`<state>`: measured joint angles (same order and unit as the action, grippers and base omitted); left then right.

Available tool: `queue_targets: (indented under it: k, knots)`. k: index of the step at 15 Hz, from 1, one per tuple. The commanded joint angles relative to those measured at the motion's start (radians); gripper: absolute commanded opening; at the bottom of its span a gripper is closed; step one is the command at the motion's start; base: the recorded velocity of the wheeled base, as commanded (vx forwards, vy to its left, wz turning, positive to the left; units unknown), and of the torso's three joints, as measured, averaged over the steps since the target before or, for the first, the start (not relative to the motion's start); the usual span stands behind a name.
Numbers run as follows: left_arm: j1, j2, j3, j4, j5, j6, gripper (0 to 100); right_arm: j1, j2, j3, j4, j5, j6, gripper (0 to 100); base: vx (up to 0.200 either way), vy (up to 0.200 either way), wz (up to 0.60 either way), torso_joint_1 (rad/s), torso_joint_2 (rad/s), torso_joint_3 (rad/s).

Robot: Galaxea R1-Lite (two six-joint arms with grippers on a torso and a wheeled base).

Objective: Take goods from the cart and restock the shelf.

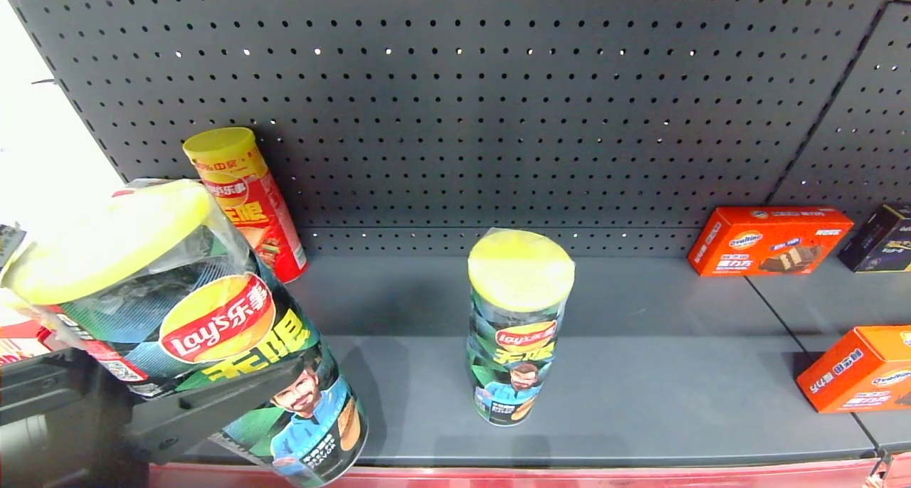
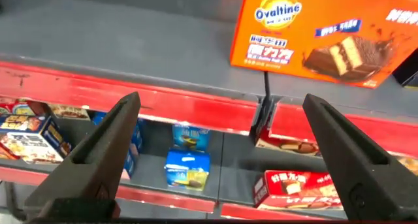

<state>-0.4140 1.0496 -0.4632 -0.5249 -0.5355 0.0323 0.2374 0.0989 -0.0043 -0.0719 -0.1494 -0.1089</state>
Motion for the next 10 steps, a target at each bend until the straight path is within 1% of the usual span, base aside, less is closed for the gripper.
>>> queue_targets:
  k: [1, 5, 8, 10]
  knots:
    - [0.000, 0.001, -0.002, -0.001, -0.001, 0.000, 0, 0.000, 0.005, 0.004, 0.000, -0.003, 0.011, 100, 0.000, 0.000, 0.00, 0.000, 0.00, 0.000]
    - [-0.002, 0.001, 0.000, -0.001, -0.001, 0.000, 0, 0.000, 0.005, 0.004, 0.000, 0.013, 0.014, 100, 0.000, 0.000, 0.00, 0.000, 0.00, 0.000]
    - [-0.002, 0.000, 0.006, -0.001, -0.001, 0.000, 0, 0.000, 0.005, 0.004, 0.001, -0.026, 0.040, 100, 0.000, 0.000, 0.00, 0.000, 0.00, 0.000]
    - [-0.002, -0.002, 0.008, -0.001, -0.001, 0.000, 0, 0.000, 0.005, 0.004, 0.001, -0.021, 0.040, 100, 0.000, 0.000, 0.00, 0.000, 0.00, 0.000]
